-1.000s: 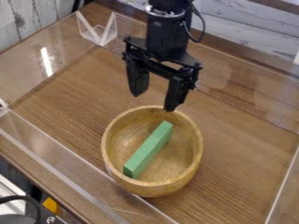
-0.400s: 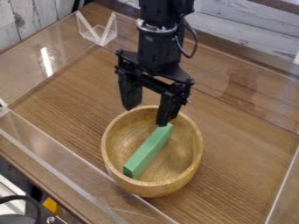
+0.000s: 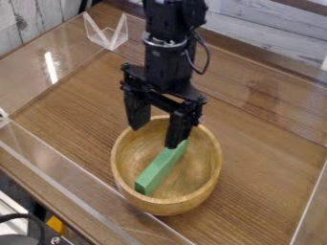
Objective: Remove the green block from inside the brown bowl and put it on the table
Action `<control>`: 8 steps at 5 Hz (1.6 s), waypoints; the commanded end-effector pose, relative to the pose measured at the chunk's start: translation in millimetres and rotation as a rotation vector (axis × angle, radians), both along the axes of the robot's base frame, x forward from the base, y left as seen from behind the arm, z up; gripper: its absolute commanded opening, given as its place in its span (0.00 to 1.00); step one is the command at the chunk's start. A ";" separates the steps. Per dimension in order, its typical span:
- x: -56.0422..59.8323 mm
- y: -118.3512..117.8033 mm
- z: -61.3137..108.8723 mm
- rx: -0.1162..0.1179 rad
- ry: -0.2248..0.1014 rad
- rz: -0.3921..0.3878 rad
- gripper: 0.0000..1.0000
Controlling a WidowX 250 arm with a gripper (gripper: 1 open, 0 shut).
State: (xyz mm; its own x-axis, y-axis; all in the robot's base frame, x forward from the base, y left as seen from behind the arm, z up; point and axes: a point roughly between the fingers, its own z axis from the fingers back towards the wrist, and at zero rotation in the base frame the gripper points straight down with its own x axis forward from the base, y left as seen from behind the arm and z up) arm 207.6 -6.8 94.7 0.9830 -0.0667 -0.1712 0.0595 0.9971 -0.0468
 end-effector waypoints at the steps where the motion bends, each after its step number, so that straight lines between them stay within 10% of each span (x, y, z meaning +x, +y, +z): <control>1: 0.2 -2.2 5.2 -0.004 -0.058 -0.017 1.00; 8: 1.0 -8.8 -30.7 -0.005 -0.096 -0.028 1.00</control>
